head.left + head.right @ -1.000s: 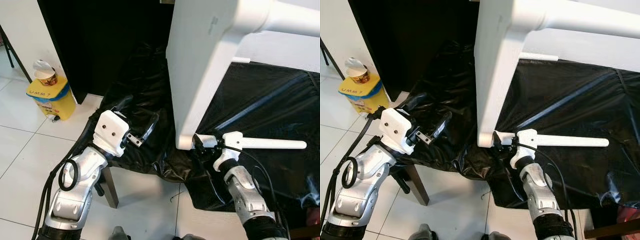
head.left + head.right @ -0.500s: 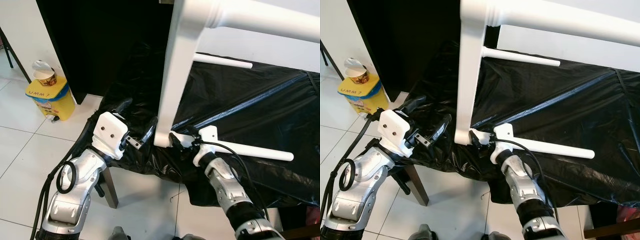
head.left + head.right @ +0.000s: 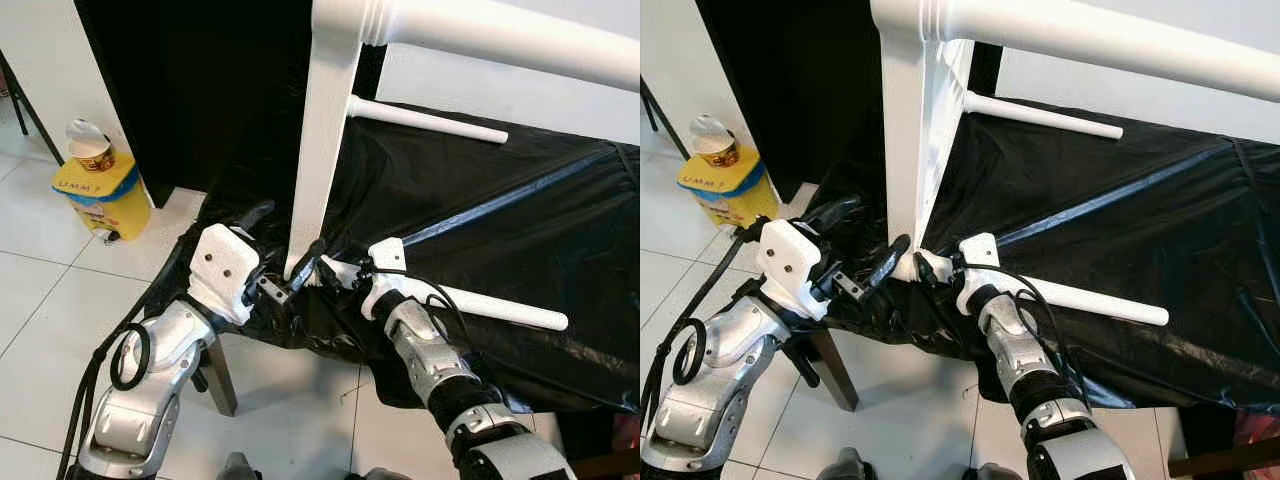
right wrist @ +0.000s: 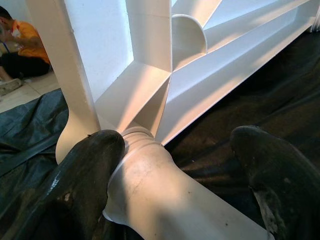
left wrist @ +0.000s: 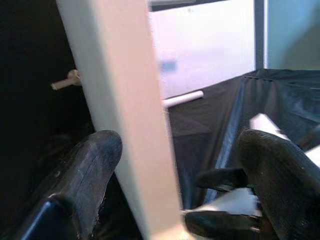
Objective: Building children table
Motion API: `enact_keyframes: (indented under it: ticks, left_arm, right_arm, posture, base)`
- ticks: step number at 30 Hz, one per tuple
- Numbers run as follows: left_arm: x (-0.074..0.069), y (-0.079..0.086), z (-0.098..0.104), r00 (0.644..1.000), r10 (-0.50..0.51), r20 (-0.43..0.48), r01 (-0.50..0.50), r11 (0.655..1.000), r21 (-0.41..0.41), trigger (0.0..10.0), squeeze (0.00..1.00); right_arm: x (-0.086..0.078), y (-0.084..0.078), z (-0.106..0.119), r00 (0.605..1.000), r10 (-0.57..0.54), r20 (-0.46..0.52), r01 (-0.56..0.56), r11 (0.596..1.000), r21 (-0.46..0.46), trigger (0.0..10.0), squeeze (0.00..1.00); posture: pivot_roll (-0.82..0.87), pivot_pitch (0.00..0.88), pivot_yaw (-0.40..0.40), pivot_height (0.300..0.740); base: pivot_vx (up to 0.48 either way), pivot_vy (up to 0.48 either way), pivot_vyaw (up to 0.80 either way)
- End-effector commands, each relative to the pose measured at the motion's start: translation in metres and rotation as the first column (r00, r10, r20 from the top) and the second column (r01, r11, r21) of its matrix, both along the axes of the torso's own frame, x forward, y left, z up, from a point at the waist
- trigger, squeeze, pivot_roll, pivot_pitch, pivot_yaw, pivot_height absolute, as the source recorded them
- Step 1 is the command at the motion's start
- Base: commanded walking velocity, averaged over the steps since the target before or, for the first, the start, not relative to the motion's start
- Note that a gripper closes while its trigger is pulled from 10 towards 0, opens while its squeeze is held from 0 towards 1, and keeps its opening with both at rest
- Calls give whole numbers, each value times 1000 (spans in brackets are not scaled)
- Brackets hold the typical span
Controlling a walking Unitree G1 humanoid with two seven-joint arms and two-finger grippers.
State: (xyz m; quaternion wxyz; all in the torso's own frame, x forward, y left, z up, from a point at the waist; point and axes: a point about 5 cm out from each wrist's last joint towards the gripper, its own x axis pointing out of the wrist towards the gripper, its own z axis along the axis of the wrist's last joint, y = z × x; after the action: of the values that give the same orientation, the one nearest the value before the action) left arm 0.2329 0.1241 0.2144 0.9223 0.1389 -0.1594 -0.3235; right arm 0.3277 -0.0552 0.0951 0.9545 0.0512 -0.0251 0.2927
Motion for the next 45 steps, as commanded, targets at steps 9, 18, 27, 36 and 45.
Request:
enact_keyframes:
  ticks: [9, 18, 27, 36, 45]
  left_arm:
    - [-10, -11, -9, 984, -142, -109, 147, 989, 34, 10000, 0]
    - [-16, -18, -18, 965, -190, -184, 198, 980, 28, 10000, 0]
    - [-6, -30, -32, 980, -105, -170, 108, 994, 7, 10000, 0]
    - [6, -43, -51, 984, 22, -174, -21, 1000, 11, 10000, 0]
    - [12, -45, -61, 979, 59, -196, -58, 998, 14, 10000, 0]
  right_arm:
    - [1, 5, -10, 1000, -4, -28, 2, 998, -57, 10000, 0]
    - [-3, -14, -6, 998, -50, 42, 51, 999, -20, 10000, 0]
    - [-18, -59, 3, 965, -211, 153, 209, 977, 27, 10000, 0]
    - [-30, -86, 23, 884, -392, 254, 387, 919, 72, 10000, 0]
    - [-44, -105, 30, 803, -529, 275, 535, 843, 60, 10000, 0]
  posture:
    - [206, 76, -111, 740]
    - [187, 78, -115, 740]
    - [163, 72, -111, 740]
    - [125, 55, -101, 740]
    - [112, 46, -89, 740]
  base:
    - [0, 0, 0]
    - [0, 0, 0]
    - [0, 0, 0]
    - [0, 0, 0]
    - [0, 0, 0]
